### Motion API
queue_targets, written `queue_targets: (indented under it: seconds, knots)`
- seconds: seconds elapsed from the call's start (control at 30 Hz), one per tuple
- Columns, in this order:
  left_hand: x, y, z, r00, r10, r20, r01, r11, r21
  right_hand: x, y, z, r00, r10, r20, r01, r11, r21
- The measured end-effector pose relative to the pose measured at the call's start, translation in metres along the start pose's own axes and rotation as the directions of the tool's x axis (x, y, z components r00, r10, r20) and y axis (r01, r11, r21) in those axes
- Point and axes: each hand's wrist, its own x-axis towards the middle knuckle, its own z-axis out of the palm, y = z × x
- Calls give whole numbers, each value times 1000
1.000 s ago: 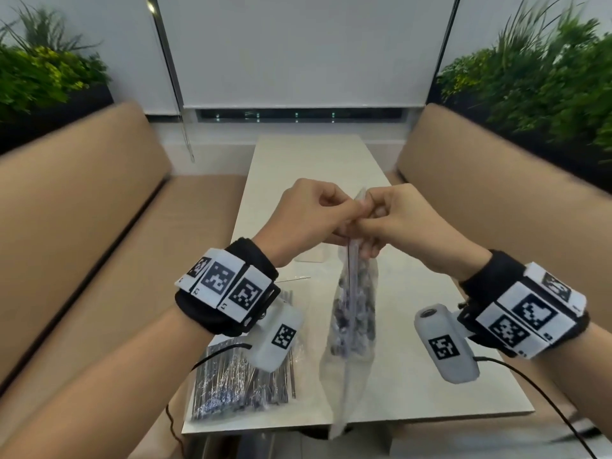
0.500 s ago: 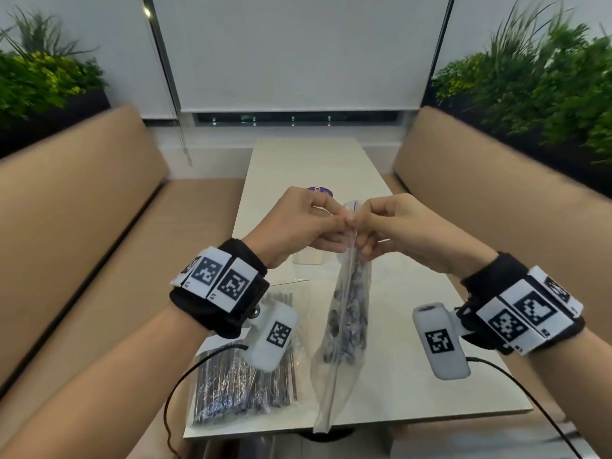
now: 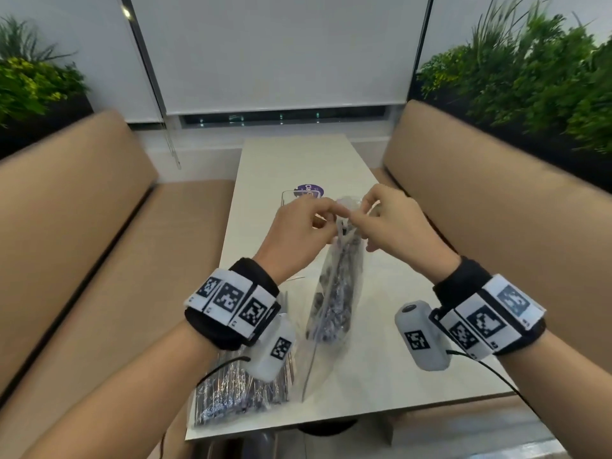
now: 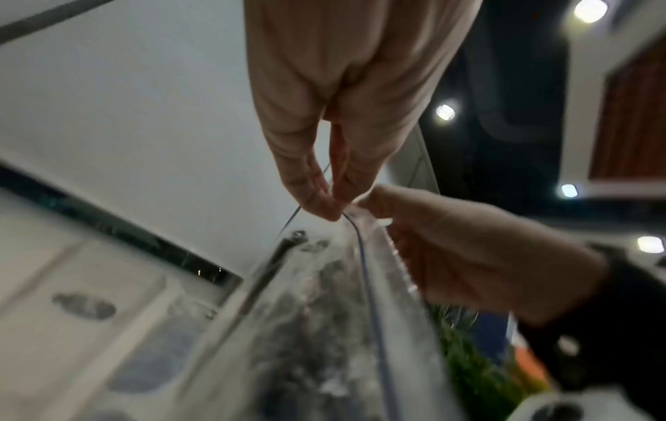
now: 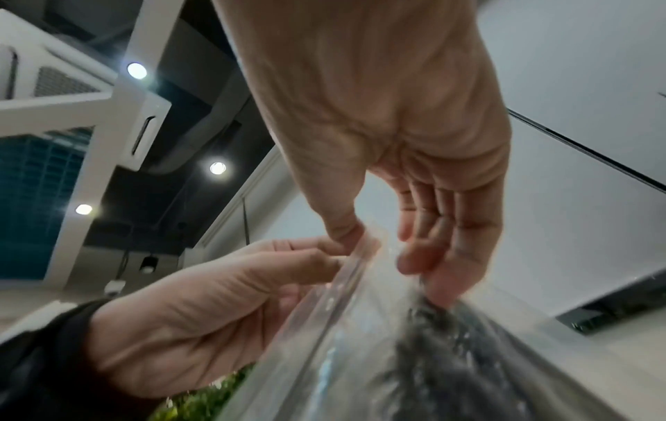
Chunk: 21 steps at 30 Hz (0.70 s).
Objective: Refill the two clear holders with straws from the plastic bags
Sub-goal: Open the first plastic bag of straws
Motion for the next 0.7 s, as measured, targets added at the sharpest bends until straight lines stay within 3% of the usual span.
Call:
queue_targets:
  seconds: [0.07, 0.13, 0.17, 0.23, 0.3, 0.37, 0.47, 0.57, 0.63, 0.7]
  knots:
    - [4, 4, 3, 991, -135, 10, 134, 960, -246, 0, 8, 7, 990, 94, 108, -108, 985, 138]
    - [7, 8, 9, 990, -138, -1, 131, 940, -315, 1, 17, 10, 976, 132, 172, -168, 962, 216]
    - [7, 10, 12, 997, -76, -30, 66, 968, -242, 2, 22, 7, 985, 100, 143, -122, 980, 156]
    - [7, 7, 21, 990, 132, -43, -127, 985, 115, 8, 36, -3, 999, -20, 30, 23, 993, -118]
    - [10, -1, 29, 978, 205, 25, -193, 867, 459, 14, 51, -17, 998, -69, -13, 64, 964, -260]
    - [17, -6, 43, 992, 125, -3, -101, 820, 563, 22, 58, -25, 996, -90, 10, 90, 972, -219]
    - [34, 8, 71, 995, -104, 2, 94, 908, 408, 30, 60, -21, 989, -48, 140, 59, 996, -71]
    - [35, 9, 83, 989, -116, 87, 68, 901, 429, 36, 87, -37, 963, -7, 268, 35, 994, -100]
    - [25, -8, 71, 985, -112, 129, 7, 782, 624, 45, 117, -69, 961, 68, 270, -27, 988, -151]
    - [14, -16, 56, 954, -207, 217, -43, 623, 781, 52, 142, -102, 932, 168, 321, -117, 978, -171]
